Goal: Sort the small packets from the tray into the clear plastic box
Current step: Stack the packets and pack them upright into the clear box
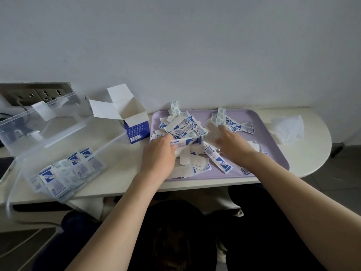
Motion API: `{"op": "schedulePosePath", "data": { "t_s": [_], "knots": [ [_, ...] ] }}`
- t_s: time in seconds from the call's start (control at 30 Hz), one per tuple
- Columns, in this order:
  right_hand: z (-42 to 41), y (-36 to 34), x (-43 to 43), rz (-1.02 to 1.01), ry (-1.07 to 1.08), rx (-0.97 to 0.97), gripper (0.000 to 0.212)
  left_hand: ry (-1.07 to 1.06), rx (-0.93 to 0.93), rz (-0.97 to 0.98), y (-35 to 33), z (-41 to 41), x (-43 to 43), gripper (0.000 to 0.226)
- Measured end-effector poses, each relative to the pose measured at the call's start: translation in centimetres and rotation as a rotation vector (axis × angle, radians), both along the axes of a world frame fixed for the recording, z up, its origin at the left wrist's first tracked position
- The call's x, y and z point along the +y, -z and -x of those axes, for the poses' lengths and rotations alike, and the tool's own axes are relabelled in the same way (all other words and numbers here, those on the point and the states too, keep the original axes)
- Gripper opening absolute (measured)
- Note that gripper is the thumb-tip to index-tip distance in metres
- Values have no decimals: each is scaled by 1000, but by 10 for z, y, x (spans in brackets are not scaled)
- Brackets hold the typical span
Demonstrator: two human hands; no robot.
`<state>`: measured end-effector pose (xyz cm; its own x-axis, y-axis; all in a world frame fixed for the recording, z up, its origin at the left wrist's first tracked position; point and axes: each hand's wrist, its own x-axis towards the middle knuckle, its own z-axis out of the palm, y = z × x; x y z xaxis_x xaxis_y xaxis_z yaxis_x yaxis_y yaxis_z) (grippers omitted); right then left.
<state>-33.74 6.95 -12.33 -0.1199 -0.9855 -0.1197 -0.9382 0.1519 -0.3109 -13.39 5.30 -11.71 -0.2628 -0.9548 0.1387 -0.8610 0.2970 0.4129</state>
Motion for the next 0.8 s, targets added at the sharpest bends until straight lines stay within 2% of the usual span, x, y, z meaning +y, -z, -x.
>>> {"op": "schedulePosePath", "data": {
  "t_s": [0.07, 0.1, 0.2, 0.37, 0.43, 0.6, 0.67, 0.8],
  "knots": [
    [-1, -2, -1, 42, 38, -92, 10, 48, 28, -37, 1, 0, 1, 17],
    [-5, -5, 0, 66, 52, -171, 9, 74, 29, -52, 2, 1, 2, 16],
    [-14, -14, 2, 89, 23, -306, 21, 128, 6, -52, 4, 1, 5, 16],
    [-35, -18, 5, -14, -135, -276, 40, 121, -31, 2, 3, 1, 8, 19],
    [-41, -18, 6, -36, -154, -321, 39, 107, -46, 2, 3, 0, 7, 20],
    [-46, -17, 7, -49, -196, -245, 2, 72, -46, -6, 2, 2, 7, 17],
    [-45, -16, 7, 19, -153, -180, 5, 57, -42, 9, 1, 2, 8, 20],
    [-44, -18, 7, 138, -131, -49, 10, 51, 37, 21, -2, 2, 8, 46]
  ]
}}
